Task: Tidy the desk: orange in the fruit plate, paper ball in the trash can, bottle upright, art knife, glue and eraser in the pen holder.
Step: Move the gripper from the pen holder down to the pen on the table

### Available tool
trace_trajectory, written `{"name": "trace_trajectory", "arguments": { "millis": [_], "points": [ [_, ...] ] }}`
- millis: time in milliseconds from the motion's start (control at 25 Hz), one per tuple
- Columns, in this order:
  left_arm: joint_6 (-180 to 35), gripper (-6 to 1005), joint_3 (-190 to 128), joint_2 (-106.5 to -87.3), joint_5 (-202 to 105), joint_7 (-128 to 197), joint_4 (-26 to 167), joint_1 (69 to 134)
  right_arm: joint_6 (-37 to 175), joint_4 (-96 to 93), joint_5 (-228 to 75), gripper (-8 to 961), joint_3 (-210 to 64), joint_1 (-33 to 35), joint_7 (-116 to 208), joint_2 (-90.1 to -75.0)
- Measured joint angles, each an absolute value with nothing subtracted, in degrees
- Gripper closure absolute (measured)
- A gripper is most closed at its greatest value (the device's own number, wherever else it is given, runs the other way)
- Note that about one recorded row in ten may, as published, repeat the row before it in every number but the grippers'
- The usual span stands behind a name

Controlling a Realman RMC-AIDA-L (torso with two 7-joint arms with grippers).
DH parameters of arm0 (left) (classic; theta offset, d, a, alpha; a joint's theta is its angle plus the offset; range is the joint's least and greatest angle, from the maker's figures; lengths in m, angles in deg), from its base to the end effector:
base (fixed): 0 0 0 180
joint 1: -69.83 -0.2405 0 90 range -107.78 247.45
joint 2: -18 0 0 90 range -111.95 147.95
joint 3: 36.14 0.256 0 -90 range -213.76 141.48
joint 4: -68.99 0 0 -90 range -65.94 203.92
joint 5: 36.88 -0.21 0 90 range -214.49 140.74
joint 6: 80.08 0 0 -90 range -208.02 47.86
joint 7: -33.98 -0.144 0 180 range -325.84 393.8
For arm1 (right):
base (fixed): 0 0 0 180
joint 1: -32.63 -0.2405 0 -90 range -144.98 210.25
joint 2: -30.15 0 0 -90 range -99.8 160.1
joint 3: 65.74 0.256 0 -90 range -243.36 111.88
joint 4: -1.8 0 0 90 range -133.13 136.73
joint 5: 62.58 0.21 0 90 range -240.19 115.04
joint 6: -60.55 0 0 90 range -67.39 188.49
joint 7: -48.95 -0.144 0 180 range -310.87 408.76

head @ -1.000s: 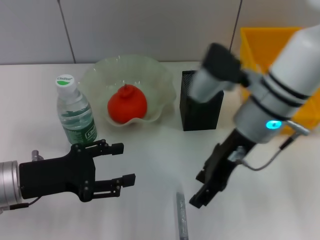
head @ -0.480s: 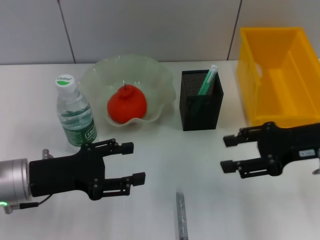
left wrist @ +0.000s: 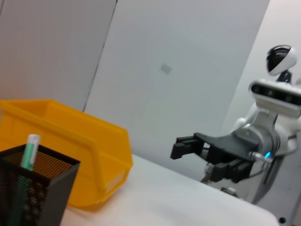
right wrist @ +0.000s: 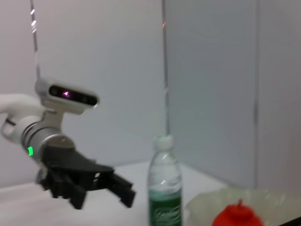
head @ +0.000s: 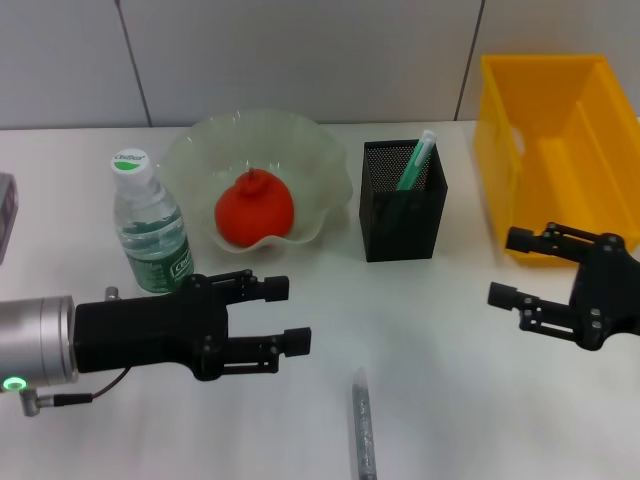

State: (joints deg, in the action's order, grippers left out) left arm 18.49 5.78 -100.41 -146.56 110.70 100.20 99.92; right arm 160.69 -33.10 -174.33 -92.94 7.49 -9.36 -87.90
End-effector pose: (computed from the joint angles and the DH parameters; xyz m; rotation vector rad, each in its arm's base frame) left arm -0.2479 0.3027 -0.0115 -2.8462 -0.6278 -0.9494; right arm 0.2857 0.2950 0.0308 -2.5655 0.2779 0.8888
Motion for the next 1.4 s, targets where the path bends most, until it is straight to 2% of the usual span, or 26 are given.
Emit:
{"name": "trace_trajectory", "arguments": {
  "millis": [400,560,680,720,760,880,920,1080,1400],
  "points": [
    [23.1,313,11.6,-100.17,-147.1,130.7,110.8,102.9,160.9,-29.8,-174.2,254,-87.2,10.0,-3.9,-87.74],
    [23.1,406,14.8,-100.06,-147.1,137.6,114.9,103.4,160.9,-30.0,-174.2,253,-86.2,10.5,-3.6,-87.63],
    [23.1,475,21.8,-100.20,-148.3,153.4,125.1,105.0,160.7,-30.1,-174.2,253,-85.2,10.5,-2.9,-87.52],
    [23.1,473,21.8,-100.20,-148.3,153.4,125.1,105.0,160.7,-30.1,-174.2,253,-85.0,10.5,-2.8,-87.48],
    [23.0,471,26.7,-100.44,-149.8,163.8,130.8,107.6,160.7,-30.1,-174.2,253,-84.5,10.6,-2.7,-87.37],
    [23.0,465,27.6,-100.45,-150.0,165.9,131.5,108.3,160.7,-30.1,-174.2,253,-84.2,10.7,-2.7,-87.20],
    [23.1,463,30.5,-100.56,-153.0,174.5,133.7,112.1,160.7,-30.1,-174.2,253,-84.0,10.8,-2.7,-87.06],
    [23.3,450,32.0,-100.73,-156.8,182.1,134.2,116.8,160.7,-30.2,-174.2,253,-83.6,11.3,-2.8,-86.78],
    [22.9,428,32.2,-101.02,-163.3,192.8,133.8,123.4,160.4,-30.4,-174.2,254,-82.6,11.6,-2.8,-86.15]
  ]
}}
